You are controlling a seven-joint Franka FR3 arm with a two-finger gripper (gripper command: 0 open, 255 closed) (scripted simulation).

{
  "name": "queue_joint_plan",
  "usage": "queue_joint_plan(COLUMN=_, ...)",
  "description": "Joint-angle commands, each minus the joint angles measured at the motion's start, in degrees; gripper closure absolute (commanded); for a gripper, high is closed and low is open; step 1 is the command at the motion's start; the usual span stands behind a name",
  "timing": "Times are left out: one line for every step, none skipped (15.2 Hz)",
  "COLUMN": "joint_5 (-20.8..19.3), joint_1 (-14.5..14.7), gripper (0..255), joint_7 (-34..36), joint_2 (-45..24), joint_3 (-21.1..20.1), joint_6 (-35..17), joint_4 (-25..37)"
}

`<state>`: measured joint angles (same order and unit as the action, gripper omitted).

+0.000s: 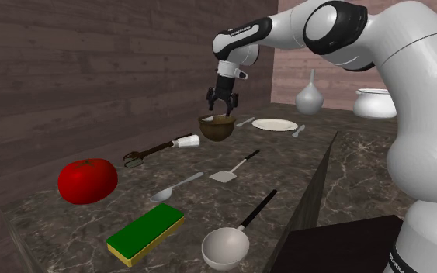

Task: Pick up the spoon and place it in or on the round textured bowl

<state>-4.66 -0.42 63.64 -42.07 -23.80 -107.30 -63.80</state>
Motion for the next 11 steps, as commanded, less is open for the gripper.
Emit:
queue_joint_plan(joint_5=0.18, joint_1=-0.18, gripper=0, joint_7=-0.21, joint_2=0.55, joint_3=-0.09, joint_6=2.65, joint_4=2.10)
queue_joint_plan(joint_5=0.23, joint_1=-0.14, gripper=0, joint_7=-0.28, joint_2=0.69, joint_3=-0.12, joint_6=4.49, joint_4=3.82)
queue_joint_plan(joint_5=0.25, joint_1=-0.08, gripper=0, joint_7=-0.32, joint_2=0.70, joint_3=-0.12, joint_6=6.00, joint_4=5.33)
queue_joint_plan(joint_5=0.25, joint_1=-0.08, gripper=0, joint_7=-0.32, joint_2=0.70, joint_3=-0.13, joint_6=6.00, joint_4=5.34)
queue_joint_plan(joint_5=0.26, joint_1=-0.08, gripper=0, joint_7=-0.32, joint_2=0.72, joint_3=-0.13, joint_6=5.99, joint_4=5.31)
queue_joint_plan(joint_5=0.26, joint_1=-0.08, gripper=0, joint_7=-0.32, joint_2=0.71, joint_3=-0.13, joint_6=6.00, joint_4=5.33)
queue_joint_plan(joint_5=0.25, joint_1=-0.08, gripper=0, joint_7=-0.32, joint_2=0.70, joint_3=-0.12, joint_6=6.00, joint_4=5.34)
queue_joint_plan(joint_5=0.25, joint_1=-0.08, gripper=0, joint_7=-0.32, joint_2=0.70, joint_3=-0.12, joint_6=6.00, joint_4=5.34)
queue_joint_plan(joint_5=0.25, joint_1=-0.08, gripper=0, joint_7=-0.32, joint_2=0.70, joint_3=-0.12, joint_6=6.00, joint_4=5.34)
queue_joint_plan(joint_5=0.25, joint_1=-0.08, gripper=0, joint_7=-0.32, joint_2=0.70, joint_3=-0.12, joint_6=6.00, joint_4=5.34)
queue_joint_plan(joint_5=0.25, joint_1=-0.08, gripper=0, joint_7=-0.32, joint_2=0.70, joint_3=-0.12, joint_6=6.00, joint_4=5.34)
